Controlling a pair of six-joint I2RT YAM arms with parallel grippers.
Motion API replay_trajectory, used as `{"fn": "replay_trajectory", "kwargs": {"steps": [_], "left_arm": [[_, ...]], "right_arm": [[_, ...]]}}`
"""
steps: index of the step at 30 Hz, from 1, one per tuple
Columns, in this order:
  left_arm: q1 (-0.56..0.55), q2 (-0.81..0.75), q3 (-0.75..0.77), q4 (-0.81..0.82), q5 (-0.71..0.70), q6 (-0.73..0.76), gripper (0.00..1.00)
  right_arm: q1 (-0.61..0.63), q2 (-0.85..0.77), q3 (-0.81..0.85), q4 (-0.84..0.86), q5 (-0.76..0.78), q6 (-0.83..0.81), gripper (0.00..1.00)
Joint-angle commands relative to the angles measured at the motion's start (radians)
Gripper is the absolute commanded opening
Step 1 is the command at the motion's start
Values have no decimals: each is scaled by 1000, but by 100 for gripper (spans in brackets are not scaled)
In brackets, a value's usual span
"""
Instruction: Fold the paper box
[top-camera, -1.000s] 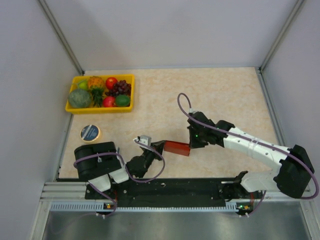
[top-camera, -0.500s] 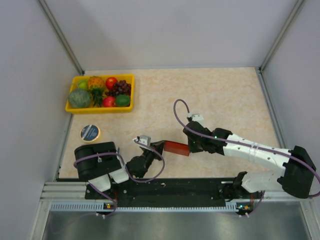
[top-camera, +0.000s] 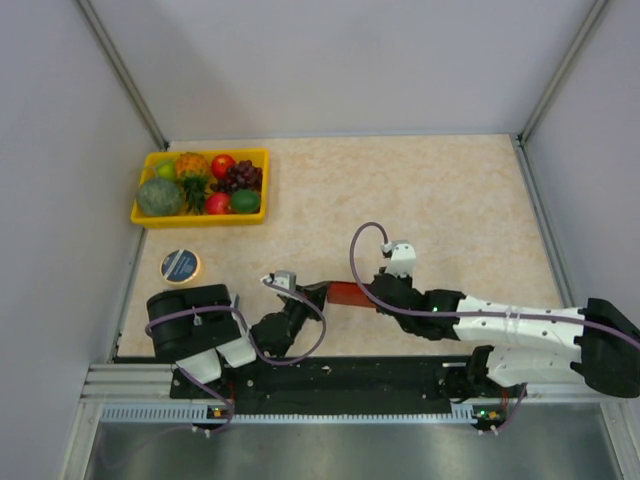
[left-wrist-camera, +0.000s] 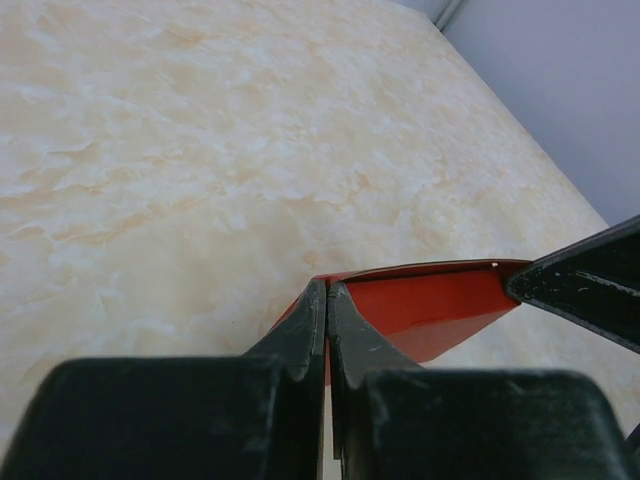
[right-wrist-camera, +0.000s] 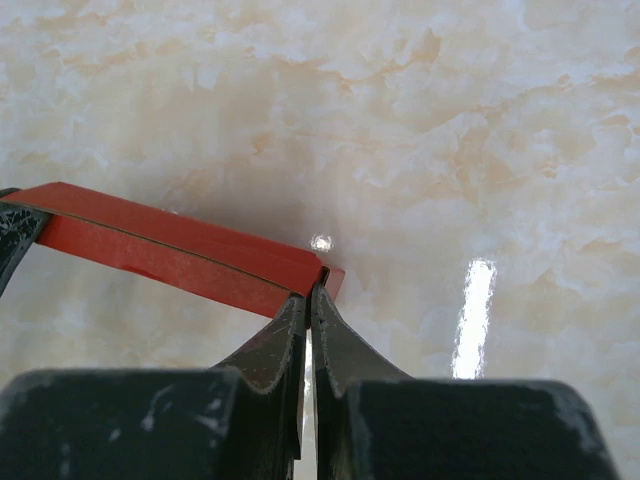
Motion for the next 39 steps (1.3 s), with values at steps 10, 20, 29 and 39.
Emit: {"fn": "replay_trajectory", "kwargs": {"steps": [10,20,29,39], "left_arm": [[-19,-53,-262,120,135,-108,32],[-18,-542,-296,-359,246,-346,63],[11,-1404,1,-1749,169,-582,64],[50,-1048,297,-1728,334,-107,73]], "right_arm": [[81,83,-148,92,58,41,0],[81,82,-141,98,52,19,0],[83,99,-124,102,24,21,0],[78,83,-128,95,-2,-11,0]]}}
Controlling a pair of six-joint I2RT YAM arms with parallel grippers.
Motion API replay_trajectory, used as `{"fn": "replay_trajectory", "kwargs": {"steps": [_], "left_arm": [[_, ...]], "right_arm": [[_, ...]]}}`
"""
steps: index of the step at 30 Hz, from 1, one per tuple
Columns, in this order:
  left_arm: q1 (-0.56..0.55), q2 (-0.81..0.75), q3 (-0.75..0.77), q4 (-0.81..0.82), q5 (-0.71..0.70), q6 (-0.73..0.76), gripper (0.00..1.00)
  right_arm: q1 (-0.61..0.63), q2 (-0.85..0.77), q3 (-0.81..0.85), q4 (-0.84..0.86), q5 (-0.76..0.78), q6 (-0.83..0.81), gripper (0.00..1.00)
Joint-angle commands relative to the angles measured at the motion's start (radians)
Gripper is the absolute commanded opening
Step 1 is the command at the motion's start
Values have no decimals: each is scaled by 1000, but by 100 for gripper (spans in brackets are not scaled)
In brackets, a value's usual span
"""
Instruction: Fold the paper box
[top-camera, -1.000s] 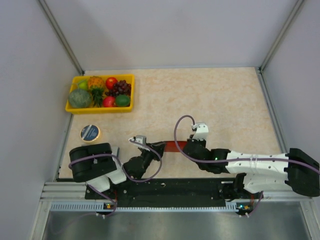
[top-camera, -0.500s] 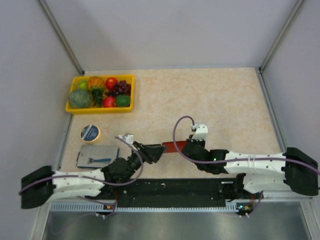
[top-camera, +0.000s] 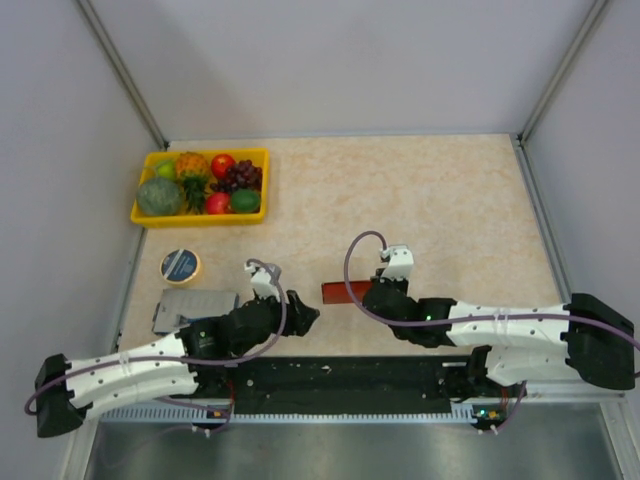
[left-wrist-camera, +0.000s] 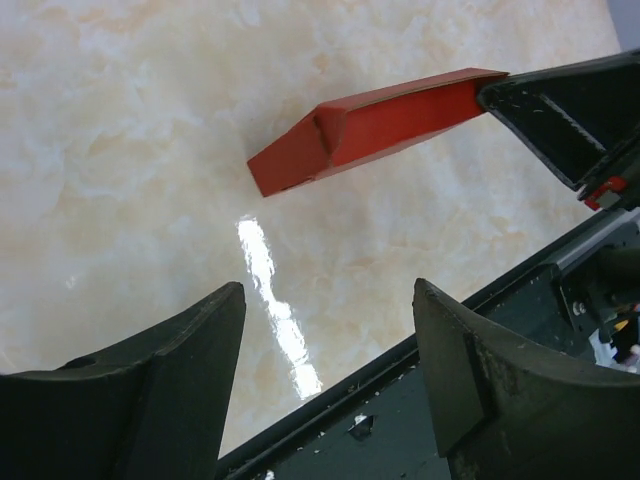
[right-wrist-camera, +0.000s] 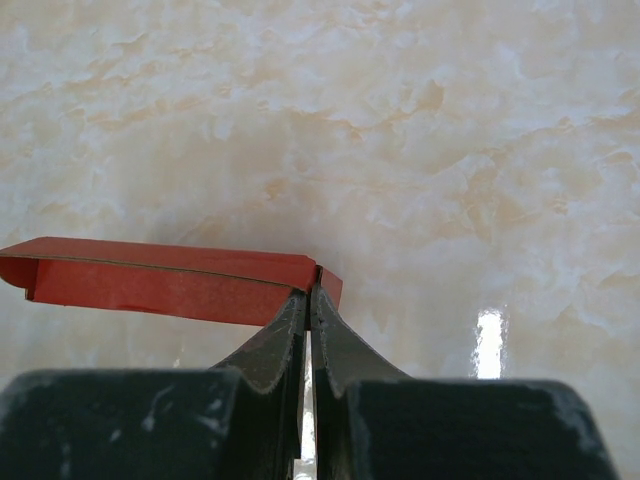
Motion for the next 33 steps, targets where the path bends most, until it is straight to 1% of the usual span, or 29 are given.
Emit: {"fn": "replay_trajectory", "kwargs": {"steps": [1,2,3,4,6,7,8,9,10,11,12,13,15,16,17,19,22,24,26,30,33], "left_arm": [[4,106,157,49,52,350,73],[4,141,171,78,41,472,74],[4,157,186,110,44,543,74],[4,180,186,210,49,685,74],[4,197,192,285,138,831,73],[3,225,186,325,144,932,73],[4,247,169,450,135,1002,73],[4,273,145,488,185,1069,73],[4,323,132,517,207,1161,73],[6,351,119,608,230,1206,75],[6,379,103,632,285,1248,76],[4,435,111,637,293,1294,77],[15,485,132,646,314,1323,79],[23,531,141,642,360,1349,79],[27,552,157,631,368,1358,79],[29,607,195,612,351,1400,79],[37,646,192,670,345,1440,79],[49,674,201,677,322,1453,78],[49,684,186,718,307,1480,77],[50,672,198,709,320,1478,75],[57,695,207,698,322,1481,74]], "right_arm": [[9,47,-42,-130,-186,-24,0],[7,52,-42,-128,-191,-27,0],[6,53,-42,-128,-192,-32,0],[4,53,-42,-128,-198,-33,0],[0,53,-38,-128,-206,-39,0],[-2,49,-36,-127,-209,-39,0],[-3,46,-36,-125,-214,-39,0],[-9,46,-36,-121,-218,-42,0],[-13,46,-36,-113,-227,-45,0],[-14,46,-38,-111,-229,-45,0],[-19,44,-39,-110,-234,-49,0],[-20,44,-41,-104,-243,-49,0],[-22,38,-46,-104,-249,-50,0],[-25,33,-49,-102,-254,-50,0],[-28,27,-55,-101,-258,-50,0],[-32,20,-61,-99,-263,-53,0],[-37,9,-64,-98,-267,-59,0],[-40,4,-62,-99,-269,-65,0],[-40,1,-61,-98,-270,-67,0],[-42,-2,-61,-101,-272,-73,0],[-43,-5,-62,-101,-273,-70,0]]}}
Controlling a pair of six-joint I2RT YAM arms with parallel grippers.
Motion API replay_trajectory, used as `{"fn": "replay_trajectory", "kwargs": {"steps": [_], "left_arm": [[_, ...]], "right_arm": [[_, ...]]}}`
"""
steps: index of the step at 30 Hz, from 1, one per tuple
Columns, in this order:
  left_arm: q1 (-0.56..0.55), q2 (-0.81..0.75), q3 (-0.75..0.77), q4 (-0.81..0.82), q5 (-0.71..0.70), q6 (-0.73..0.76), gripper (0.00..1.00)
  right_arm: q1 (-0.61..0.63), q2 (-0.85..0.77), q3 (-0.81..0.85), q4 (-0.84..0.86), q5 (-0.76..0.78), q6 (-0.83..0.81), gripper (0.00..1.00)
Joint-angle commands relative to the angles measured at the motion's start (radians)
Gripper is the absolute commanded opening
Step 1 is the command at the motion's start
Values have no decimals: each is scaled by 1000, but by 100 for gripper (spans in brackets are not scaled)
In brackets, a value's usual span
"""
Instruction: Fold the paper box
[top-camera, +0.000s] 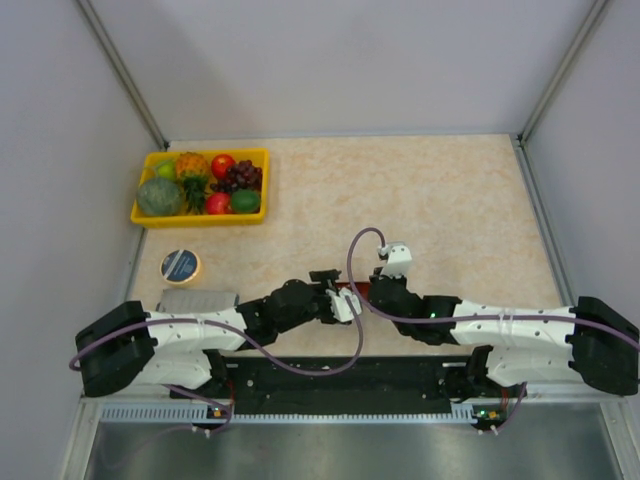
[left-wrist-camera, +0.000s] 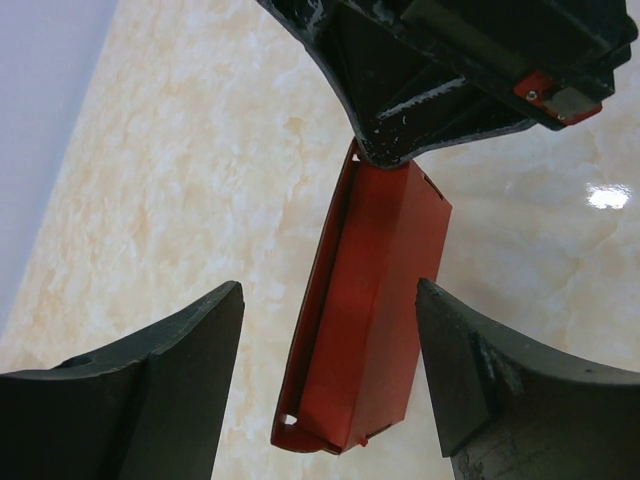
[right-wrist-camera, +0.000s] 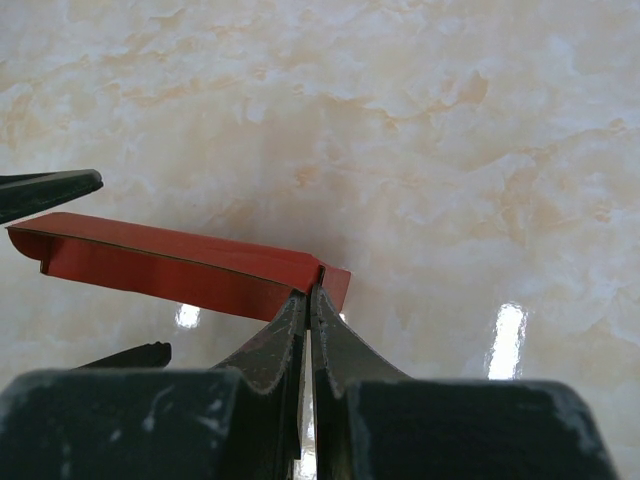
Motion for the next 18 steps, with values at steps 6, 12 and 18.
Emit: {"fn": "replay_trajectory", "kwargs": {"steps": [6,12,18], "left_arm": [[7,63,30,68,-4,25,61],[7,94,27,85,-12,31,54],[2,118,-4,124,-41,22,36]], "right_arm": [[-2,29,-55,-139,-146,-1,0],[-2,29,-49,-139,-149,2,0],[-5,3,-41,-163,-166,7,0]]}}
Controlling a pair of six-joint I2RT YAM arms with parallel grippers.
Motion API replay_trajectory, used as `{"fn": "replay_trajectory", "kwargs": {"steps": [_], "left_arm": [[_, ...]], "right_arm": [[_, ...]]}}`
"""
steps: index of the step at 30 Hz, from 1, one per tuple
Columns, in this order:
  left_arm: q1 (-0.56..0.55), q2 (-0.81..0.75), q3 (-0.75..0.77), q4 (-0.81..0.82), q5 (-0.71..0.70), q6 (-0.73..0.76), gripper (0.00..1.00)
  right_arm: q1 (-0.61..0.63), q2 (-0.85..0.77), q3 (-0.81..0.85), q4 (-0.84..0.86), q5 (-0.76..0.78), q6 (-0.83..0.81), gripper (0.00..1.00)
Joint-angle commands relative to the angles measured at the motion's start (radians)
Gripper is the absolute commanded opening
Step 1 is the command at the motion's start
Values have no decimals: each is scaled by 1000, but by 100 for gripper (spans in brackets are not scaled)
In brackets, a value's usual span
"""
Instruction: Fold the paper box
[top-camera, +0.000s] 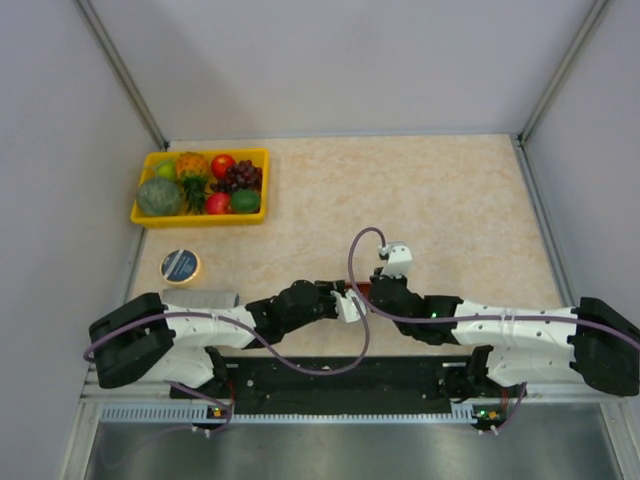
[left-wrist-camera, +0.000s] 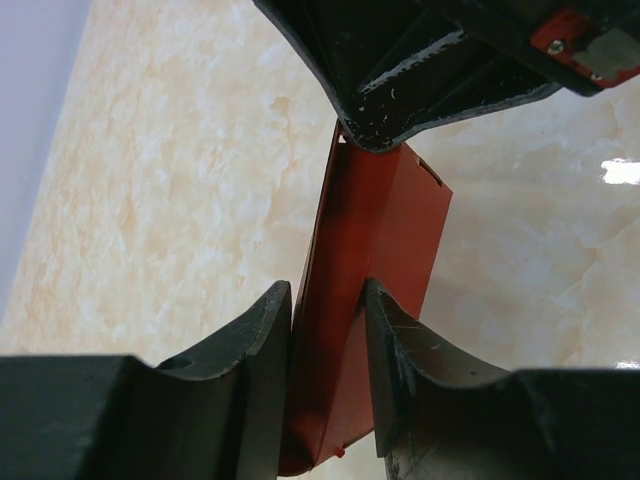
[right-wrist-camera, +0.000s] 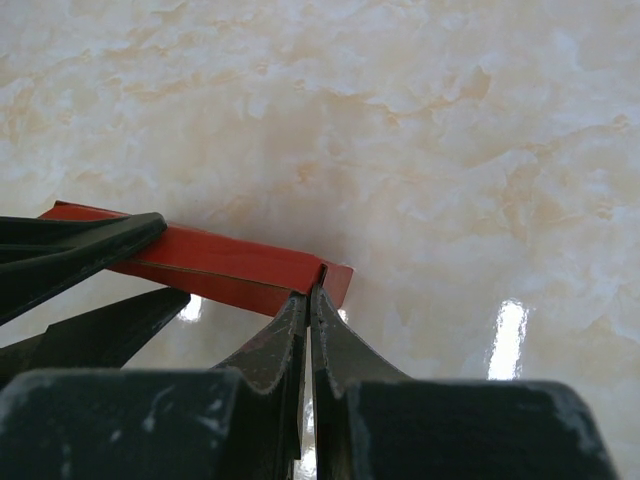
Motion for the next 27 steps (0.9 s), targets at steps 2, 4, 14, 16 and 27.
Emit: {"fn": "replay_trajectory", "kwargs": {"steps": [2,4,14,16,27], "left_arm": [[-11,22,-38,105,-42,-10,31],[-20,30,-47,116,-52,-21,28],[-31,94,-26,103,-56,-80,19],[-31,96,-26,103,-62,-83,18],[-31,110,-17,95,-72,-99,17]], "right_arm": [[-5,-12,-27,-186,-165,17,0],[-12,-35,-15,-209,-194,23,2],[-105,-351,27,-396,-368,-14,61],[-271,-434,22,-392,-525,14,64],[-622,-168,-57,247,-1158,232,85]]}}
